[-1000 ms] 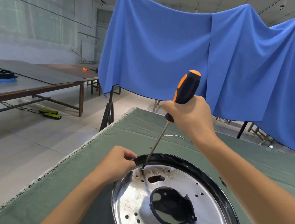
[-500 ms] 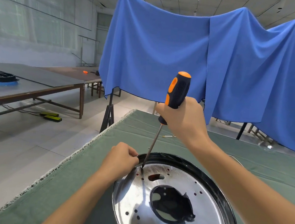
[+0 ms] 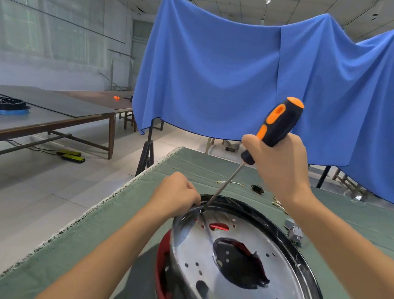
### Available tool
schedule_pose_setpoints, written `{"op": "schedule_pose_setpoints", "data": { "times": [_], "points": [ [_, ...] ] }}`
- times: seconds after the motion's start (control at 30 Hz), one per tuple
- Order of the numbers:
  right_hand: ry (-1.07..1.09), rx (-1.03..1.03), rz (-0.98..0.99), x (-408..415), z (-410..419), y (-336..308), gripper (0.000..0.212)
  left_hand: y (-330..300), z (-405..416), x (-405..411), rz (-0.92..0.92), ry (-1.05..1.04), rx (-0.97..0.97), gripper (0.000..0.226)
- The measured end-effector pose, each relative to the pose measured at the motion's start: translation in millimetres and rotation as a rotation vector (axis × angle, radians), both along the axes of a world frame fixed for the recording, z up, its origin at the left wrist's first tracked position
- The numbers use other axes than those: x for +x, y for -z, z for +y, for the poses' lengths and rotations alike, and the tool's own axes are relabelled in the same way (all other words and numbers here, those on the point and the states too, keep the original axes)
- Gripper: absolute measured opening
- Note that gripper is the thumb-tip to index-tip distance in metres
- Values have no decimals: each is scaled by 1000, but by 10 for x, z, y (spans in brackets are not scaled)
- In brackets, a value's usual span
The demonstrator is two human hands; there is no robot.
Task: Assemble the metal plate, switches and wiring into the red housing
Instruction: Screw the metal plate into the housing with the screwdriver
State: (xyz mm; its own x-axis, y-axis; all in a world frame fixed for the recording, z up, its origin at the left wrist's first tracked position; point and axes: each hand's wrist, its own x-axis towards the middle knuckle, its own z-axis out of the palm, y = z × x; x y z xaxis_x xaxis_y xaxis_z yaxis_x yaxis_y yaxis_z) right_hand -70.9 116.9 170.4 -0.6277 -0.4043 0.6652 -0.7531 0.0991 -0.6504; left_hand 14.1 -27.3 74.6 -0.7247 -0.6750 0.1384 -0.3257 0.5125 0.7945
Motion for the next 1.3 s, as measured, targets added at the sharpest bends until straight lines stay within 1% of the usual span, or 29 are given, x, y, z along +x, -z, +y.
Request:
{"op": "schedule_pose_setpoints", "data": {
  "times": [0.07, 0.13, 0.27, 0.4, 0.53, 0.7, 0.8, 0.9, 1.1, 1.2, 1.3],
  "points": [
    [14, -52, -16, -45, 43, -24, 32, -89, 42, -40, -16, 44, 82, 13],
    [20, -77, -29, -80, 70, -24, 28, -152, 77, -78, -27, 61, 155, 12],
    [68, -83, -25, -133, 78, 24, 32, -192, 43, -122, -63, 65, 229, 24],
    [64, -91, -60, -146, 32, 5, 33, -229, -23, -110, -70, 49, 287, 22],
    [52, -62, -99, -133, -69, -46, 32, -270, -52, -113, -109, 51, 261, 25],
    [101, -15, -124, -137, -193, -56, 30, -245, -129, -120, -159, 81, 270, 25],
    [120, -9, -187, -161, -240, -44, 26, -235, -189, -86, -214, 124, 258, 21],
    [140, -3, -237, -166, -279, -29, 20, -210, -263, -61, -219, 135, 246, 18],
    [128, 41, -174, -120, -310, 63, 22, -36, -290, -49, -194, 207, 245, 18],
    [105, 33, -116, -56, -295, 139, 26, 39, -304, -10, -215, 252, 212, 15],
    [112, 36, -91, 6, -285, 191, 29, 69, -304, 26, -237, 250, 190, 13]
  ]
}}
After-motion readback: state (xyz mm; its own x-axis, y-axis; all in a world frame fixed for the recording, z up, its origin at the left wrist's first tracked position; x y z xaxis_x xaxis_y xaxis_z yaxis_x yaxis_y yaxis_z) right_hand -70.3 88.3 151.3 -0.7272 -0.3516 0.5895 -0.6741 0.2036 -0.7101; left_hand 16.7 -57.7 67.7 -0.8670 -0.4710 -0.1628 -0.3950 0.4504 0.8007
